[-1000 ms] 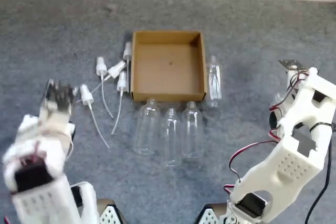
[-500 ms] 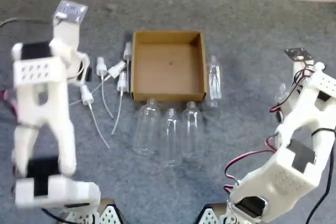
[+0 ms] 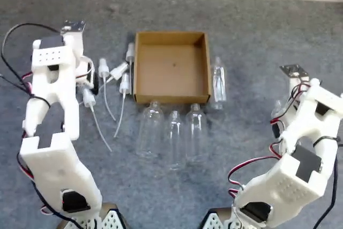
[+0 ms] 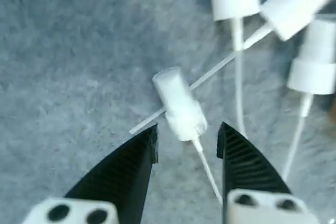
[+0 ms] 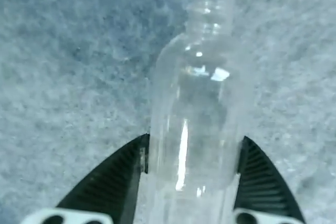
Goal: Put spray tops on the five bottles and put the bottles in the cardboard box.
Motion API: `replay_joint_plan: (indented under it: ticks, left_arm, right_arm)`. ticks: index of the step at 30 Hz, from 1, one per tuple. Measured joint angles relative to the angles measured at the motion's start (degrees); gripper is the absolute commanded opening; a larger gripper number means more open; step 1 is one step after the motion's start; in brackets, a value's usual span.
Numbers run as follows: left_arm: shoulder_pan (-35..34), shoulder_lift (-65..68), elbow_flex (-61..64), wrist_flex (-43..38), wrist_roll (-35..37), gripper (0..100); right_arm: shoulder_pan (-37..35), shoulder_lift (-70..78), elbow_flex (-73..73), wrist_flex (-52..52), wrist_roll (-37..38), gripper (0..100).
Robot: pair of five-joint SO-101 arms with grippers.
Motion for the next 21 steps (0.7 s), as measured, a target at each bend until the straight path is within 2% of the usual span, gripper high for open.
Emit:
replay_joint_plan:
  ticks: [7,11,18,21]
  left_arm:
    - [-2.4,0.9,7.7,-10.9,3.2,15]
    - [-2.3,0.9,11.5,-16.2,3.4,7]
    - [-2.3,0.9,11.6,-17.9,3.4,0]
    - [-1.9,0.9,11.6,-17.0,3.3,0]
  right_arm:
    - [0.0,0.0,1.2,-1.2,0.0,21.3]
    - [0.0,0.0,1.2,-1.2,0.0,21.3]
    - [0.0,0.0,1.2,-1.2,0.0,21.3]
    - [0.4,0.0,1.2,-1.2,0.0,21.2]
